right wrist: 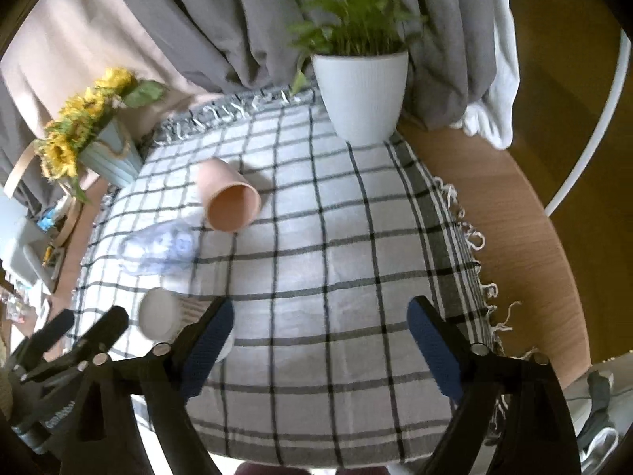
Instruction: Flip cup upside down
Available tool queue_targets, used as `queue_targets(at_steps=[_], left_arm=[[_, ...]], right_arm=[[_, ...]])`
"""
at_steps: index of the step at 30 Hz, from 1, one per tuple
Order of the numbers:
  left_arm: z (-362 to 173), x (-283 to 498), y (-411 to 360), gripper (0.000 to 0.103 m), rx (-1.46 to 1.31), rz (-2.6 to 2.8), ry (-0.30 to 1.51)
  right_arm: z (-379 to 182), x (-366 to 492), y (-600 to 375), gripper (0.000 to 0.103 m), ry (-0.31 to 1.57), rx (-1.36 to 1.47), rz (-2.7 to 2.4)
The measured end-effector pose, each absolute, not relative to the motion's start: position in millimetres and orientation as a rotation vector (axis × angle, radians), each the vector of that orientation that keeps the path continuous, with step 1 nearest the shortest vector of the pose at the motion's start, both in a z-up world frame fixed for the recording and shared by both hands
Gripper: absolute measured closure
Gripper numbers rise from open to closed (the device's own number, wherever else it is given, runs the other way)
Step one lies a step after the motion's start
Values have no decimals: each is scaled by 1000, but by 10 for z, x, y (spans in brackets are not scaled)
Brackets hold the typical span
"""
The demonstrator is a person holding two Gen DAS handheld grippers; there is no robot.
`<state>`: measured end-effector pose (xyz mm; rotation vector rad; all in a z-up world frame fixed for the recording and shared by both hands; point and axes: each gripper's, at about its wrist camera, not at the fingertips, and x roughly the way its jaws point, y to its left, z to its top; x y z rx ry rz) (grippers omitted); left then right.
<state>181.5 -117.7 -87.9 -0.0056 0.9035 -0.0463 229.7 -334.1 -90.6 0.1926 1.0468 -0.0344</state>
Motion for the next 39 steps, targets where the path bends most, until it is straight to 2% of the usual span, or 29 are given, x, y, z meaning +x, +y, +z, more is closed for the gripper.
queue_targets(at_steps=[7, 14, 18, 23, 39], left_arm=[[-491, 1332, -613, 1, -84, -21, 716], [-439, 956, -179, 0, -26, -23, 737], [-464, 700, -59, 0, 46, -65, 772], [-390, 362, 102, 0, 50, -94, 738], [-59, -279, 225, 0, 74, -16, 599]], right_arm=[[-509, 1856, -2991, 9, 907, 161, -59], [-245, 1180, -2565, 7, 791, 176, -105], [-228, 866, -2360, 5, 789, 192, -123], [-179, 511, -2177, 5, 811, 191, -161], [256, -178, -1942, 5, 669, 103, -156]])
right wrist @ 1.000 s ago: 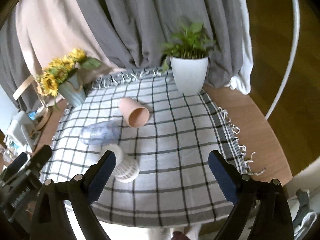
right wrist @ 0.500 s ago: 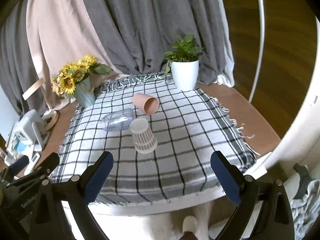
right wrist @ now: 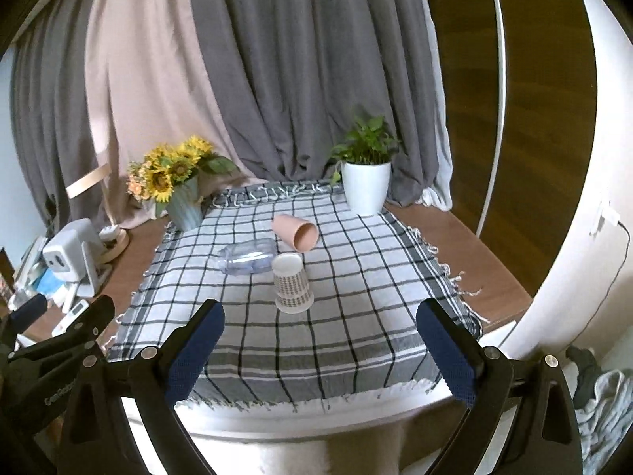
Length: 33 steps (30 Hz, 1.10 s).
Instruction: Flip cup upside down
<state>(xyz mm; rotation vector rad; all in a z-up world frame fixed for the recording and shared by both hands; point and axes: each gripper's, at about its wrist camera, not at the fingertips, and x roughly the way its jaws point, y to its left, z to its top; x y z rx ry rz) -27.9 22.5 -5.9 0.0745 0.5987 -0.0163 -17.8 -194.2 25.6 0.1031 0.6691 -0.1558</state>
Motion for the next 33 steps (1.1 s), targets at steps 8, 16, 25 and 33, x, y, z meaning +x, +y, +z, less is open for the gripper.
queue_targets(at_steps=[8, 16, 25, 33], left_arm=[[-22, -401, 172, 0, 70, -27, 587], [14, -416, 123, 0, 71, -29, 571], [23, -404, 121, 0, 72, -27, 568], [28, -394, 112, 0, 74, -23, 568]], right_arm=[[333, -285, -1995, 5, 652, 100, -142], [349, -313, -1996, 5, 644, 89, -141], [357, -308, -1995, 5, 641, 86, -136], [349, -298, -1984, 5, 639, 85, -132]])
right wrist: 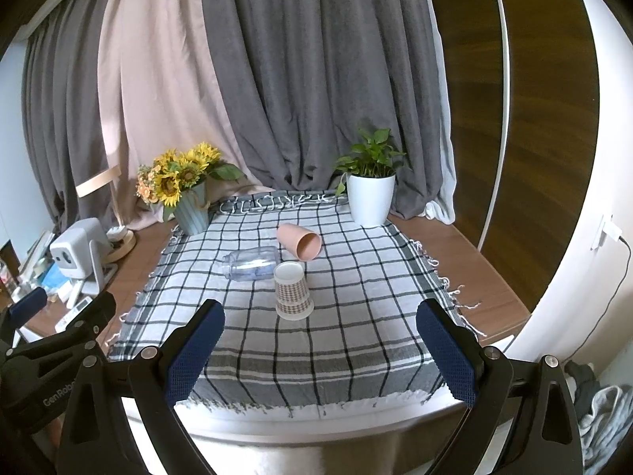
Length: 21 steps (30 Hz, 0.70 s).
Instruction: Flip cup upside down
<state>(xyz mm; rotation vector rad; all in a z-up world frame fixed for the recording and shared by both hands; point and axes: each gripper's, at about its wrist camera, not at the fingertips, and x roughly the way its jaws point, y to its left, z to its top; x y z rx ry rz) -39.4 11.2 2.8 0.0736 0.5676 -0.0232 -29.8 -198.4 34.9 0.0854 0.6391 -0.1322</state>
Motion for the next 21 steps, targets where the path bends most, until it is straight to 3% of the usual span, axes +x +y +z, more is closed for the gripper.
queue_targets(at_steps=[21], left_arm=[[27, -386, 99, 0, 72, -22, 569]], right_arm=[[344, -269, -1971, 5, 642, 85, -130]])
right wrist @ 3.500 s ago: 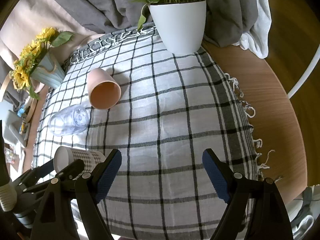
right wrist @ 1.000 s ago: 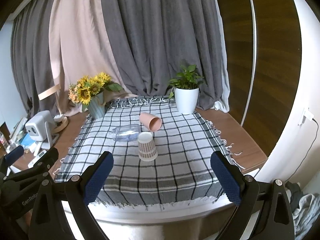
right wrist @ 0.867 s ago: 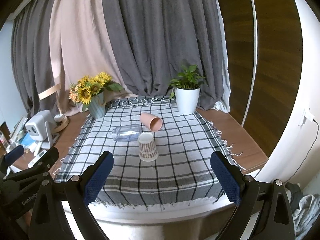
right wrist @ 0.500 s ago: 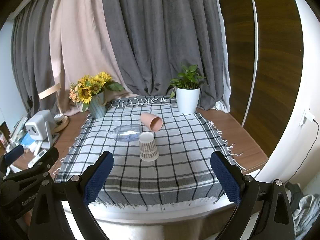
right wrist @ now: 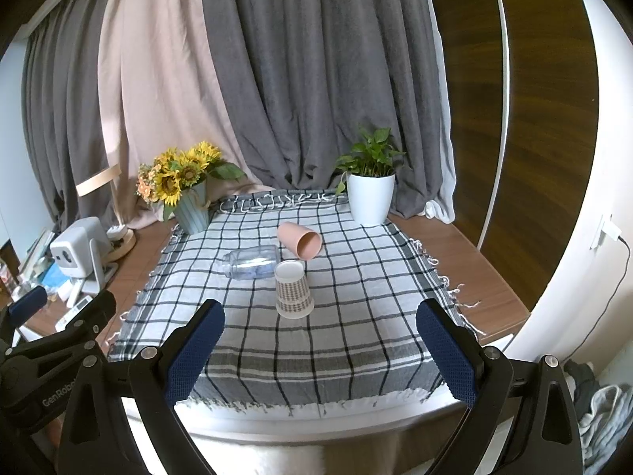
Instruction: Flip cup upside down
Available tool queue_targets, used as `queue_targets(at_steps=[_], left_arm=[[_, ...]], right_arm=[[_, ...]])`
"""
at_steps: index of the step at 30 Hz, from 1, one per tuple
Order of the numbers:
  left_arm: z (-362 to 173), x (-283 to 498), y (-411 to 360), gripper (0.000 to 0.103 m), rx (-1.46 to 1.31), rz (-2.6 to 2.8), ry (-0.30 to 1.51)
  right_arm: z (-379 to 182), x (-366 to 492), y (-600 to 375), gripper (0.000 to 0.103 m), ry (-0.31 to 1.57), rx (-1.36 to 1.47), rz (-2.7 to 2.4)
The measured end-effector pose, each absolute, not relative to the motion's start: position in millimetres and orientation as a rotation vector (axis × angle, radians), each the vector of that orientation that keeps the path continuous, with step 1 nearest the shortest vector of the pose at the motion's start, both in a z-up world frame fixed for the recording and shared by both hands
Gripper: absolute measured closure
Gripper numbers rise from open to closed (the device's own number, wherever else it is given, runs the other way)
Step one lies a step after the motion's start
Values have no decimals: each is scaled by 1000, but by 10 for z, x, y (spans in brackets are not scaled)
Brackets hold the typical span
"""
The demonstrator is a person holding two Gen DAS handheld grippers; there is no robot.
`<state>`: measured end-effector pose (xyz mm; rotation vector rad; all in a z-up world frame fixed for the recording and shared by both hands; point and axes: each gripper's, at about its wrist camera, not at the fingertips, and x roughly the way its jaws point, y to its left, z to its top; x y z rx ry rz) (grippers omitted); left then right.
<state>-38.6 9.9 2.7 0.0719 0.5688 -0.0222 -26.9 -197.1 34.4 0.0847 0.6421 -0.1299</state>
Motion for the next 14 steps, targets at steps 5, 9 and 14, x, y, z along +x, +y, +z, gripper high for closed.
queue_targets(at_steps=[5, 9, 14], left_arm=[[26, -387, 101, 0, 73, -24, 570], [24, -384, 91, 0, 72, -23, 572], [6, -390, 81, 0, 69, -22, 574]], right_arm=[[345, -271, -1972, 5, 642, 84, -131], [343, -270, -1972, 5, 642, 83, -130], [339, -264, -1972, 5, 646, 88, -131]])
